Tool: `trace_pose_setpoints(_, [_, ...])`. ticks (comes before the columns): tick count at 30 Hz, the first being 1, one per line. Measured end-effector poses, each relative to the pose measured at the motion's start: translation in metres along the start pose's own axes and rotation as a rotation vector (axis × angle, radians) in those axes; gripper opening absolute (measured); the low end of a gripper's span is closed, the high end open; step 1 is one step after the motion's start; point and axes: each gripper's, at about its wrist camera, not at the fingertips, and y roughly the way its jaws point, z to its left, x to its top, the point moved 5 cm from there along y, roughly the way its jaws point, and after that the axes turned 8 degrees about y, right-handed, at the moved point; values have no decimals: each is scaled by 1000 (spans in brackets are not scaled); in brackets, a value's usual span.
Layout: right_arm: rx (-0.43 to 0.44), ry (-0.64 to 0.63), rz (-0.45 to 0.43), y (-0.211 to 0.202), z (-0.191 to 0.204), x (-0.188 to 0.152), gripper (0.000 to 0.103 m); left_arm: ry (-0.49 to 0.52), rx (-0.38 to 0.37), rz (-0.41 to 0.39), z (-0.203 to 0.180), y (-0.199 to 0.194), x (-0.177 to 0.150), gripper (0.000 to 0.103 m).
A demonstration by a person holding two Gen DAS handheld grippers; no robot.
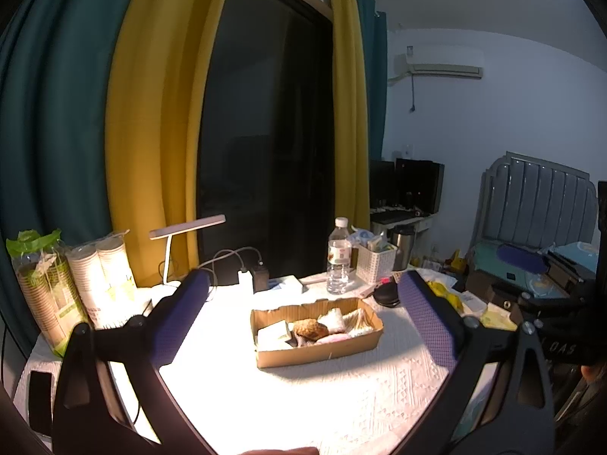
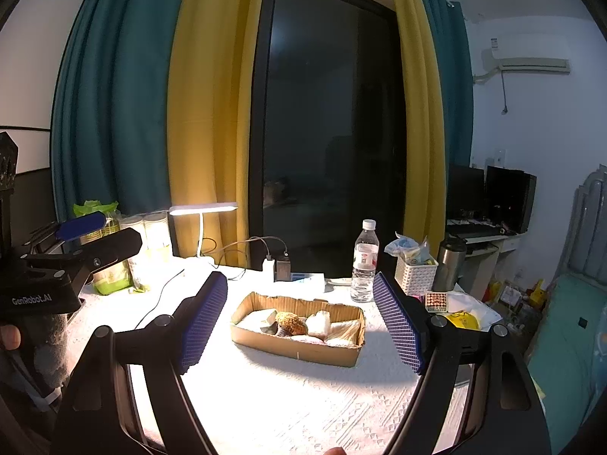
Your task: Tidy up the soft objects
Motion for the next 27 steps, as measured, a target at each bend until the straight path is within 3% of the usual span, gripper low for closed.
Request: trace_pose_setpoints(27, [1,-18,19,-4,4,-4,82,-14,7,5,4,-1,-8,101])
